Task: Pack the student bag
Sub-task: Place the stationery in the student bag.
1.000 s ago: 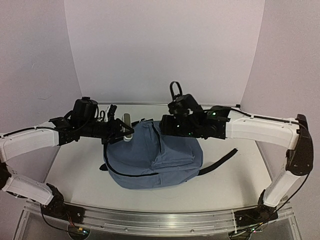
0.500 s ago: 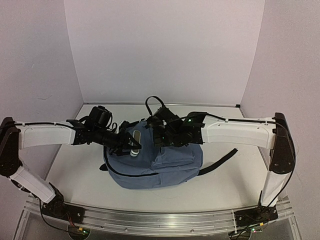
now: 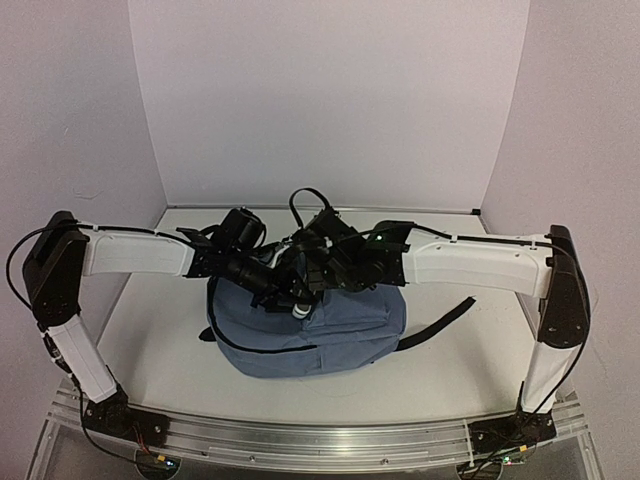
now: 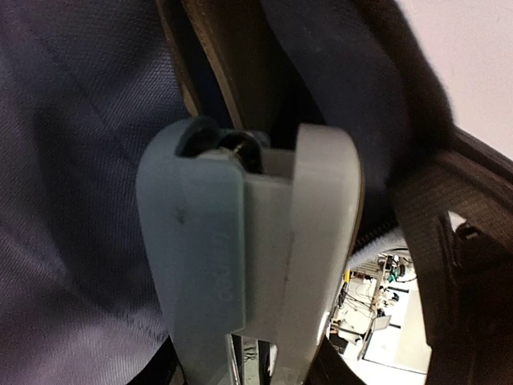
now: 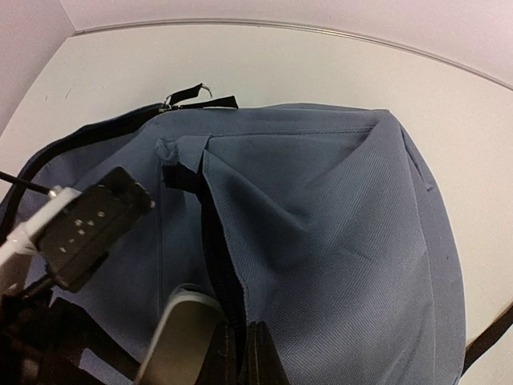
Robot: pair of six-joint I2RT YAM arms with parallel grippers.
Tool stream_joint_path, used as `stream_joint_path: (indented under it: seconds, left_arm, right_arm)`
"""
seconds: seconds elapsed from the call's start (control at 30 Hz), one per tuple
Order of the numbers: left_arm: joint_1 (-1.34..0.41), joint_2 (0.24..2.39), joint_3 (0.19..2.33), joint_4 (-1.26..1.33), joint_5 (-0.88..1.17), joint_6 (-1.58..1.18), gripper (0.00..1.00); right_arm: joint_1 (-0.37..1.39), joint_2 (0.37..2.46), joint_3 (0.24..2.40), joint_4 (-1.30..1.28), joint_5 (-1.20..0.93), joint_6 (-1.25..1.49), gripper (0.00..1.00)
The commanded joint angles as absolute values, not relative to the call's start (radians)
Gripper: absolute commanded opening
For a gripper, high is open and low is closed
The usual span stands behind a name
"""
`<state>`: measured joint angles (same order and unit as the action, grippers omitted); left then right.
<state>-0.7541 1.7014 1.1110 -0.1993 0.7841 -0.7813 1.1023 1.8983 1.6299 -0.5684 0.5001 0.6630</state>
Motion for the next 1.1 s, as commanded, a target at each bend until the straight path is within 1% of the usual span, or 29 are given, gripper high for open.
stream_joint_path:
  seconds: [0.0,0.27,0.57,0.63,0.7,0.73,0.9,1.0,1.07]
  left_arm:
    - [-0.755,1.749,1.207,-0.161,0.855,-0.739,0.0]
    - [-0.754,1.804,1.258,-0.008,0.821,-0.763,0.0]
    - [-0.753,1.916,1.281,0.279,0.749,-0.867,0.0]
    - [-0.753,1.925,1.278,0.309,0.719,-0.871,0.02]
    - [-0.753,1.917,1.273,0.296,0.672,-0.856,0.06]
    - [-0.753,1.908,1.267,0.276,0.65,-0.843,0.1]
    - [-0.753,1.843,1.231,0.169,0.574,-0.783,0.41]
    - [-0.753,1.807,1.201,0.132,0.566,-0.771,0.54]
    - [-0.756,1.786,1.171,0.138,0.575,-0.775,0.61]
  right_arm:
    - [1.102,1.825,1.655,-0.513,0.471,0.676,0.0]
    - [1.102,1.766,1.59,-0.431,0.401,0.692,0.0]
    - [1.102,1.732,1.499,-0.354,0.381,0.779,0.0]
    - [1.102,1.73,1.482,-0.337,0.374,0.795,0.0]
    - [1.102,1.732,1.476,-0.329,0.37,0.807,0.0]
    - [1.102,1.731,1.473,-0.328,0.37,0.81,0.0]
    - [1.102,1.725,1.464,-0.325,0.382,0.811,0.0]
    - [1.102,1.722,1.461,-0.325,0.387,0.811,0.0]
    - [1.102,1.723,1.462,-0.325,0.388,0.811,0.0]
